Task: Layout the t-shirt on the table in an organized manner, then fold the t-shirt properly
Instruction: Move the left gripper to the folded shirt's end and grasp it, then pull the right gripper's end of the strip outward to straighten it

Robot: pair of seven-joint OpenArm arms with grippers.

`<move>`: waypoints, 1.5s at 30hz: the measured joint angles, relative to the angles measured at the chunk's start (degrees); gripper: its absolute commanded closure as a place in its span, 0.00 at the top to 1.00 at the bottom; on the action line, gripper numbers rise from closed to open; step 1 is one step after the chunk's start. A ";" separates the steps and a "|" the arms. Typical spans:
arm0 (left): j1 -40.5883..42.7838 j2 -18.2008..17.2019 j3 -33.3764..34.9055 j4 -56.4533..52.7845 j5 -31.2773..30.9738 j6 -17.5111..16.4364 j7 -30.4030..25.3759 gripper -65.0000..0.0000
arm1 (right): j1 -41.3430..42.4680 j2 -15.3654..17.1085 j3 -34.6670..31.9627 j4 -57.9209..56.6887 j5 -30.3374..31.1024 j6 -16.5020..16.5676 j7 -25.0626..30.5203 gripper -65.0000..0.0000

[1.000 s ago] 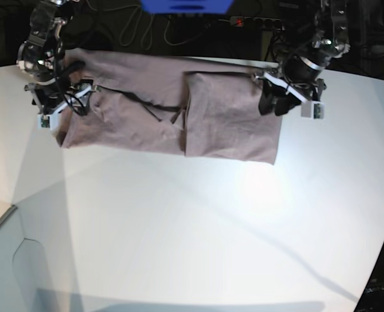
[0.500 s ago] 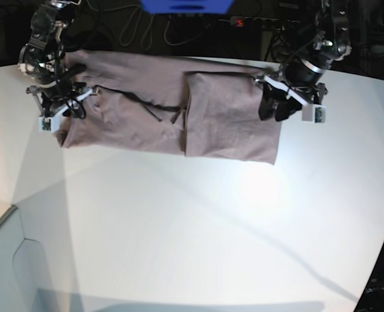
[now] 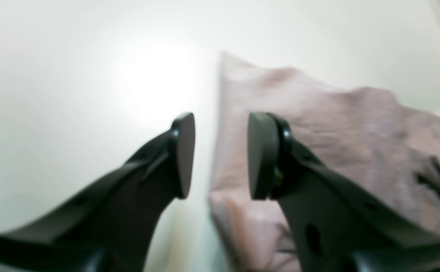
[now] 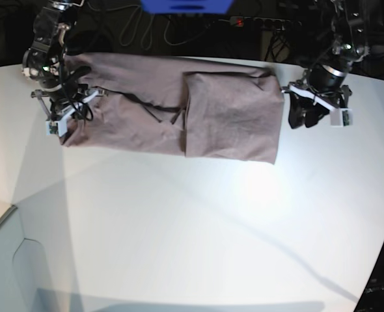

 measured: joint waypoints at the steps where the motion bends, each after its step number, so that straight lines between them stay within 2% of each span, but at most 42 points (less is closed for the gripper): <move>1: 0.11 0.02 -0.26 0.00 0.00 0.00 0.02 0.35 | 0.33 -0.02 0.00 -0.02 0.00 0.02 -0.37 0.00; 7: 1.75 0.02 -0.24 0.07 0.00 -0.22 0.04 0.35 | 3.96 0.35 -0.02 -1.14 -0.22 0.04 -1.68 0.00; 10: 2.84 0.00 -0.26 0.07 0.00 -0.20 0.02 0.35 | 4.09 1.79 -0.20 -1.16 -0.22 0.04 -1.68 0.00; 17: 2.97 0.17 -3.17 0.07 -0.02 -0.44 0.00 0.35 | 3.98 1.95 0.04 -1.22 -0.24 0.04 -1.68 0.00; 19: 2.97 0.04 -3.41 0.07 -0.02 -0.44 0.02 0.35 | 3.96 1.92 -0.04 -1.22 -0.24 0.04 -1.75 0.07; 26: 3.04 0.20 -3.37 0.07 0.00 -0.48 0.04 0.35 | 3.93 2.56 0.17 -0.52 -0.37 0.02 -6.23 0.47; 30: 3.34 0.17 -3.37 0.07 -0.04 -0.46 -0.02 0.35 | 3.45 2.34 0.70 3.21 -0.24 0.04 -6.47 0.60; 35: 3.76 0.20 -3.37 0.04 -0.02 -0.48 0.02 0.35 | 2.51 1.14 2.95 7.19 -0.24 0.04 -6.54 0.62; 39: 3.61 0.17 -3.37 -0.09 -0.04 -0.46 0.00 0.35 | 1.09 0.61 2.34 7.41 0.00 0.04 -6.58 0.63; 45: 3.63 0.20 -3.37 -0.44 -0.02 -0.48 0.02 0.35 | 0.94 -2.14 2.45 4.76 0.13 0.04 -6.29 0.63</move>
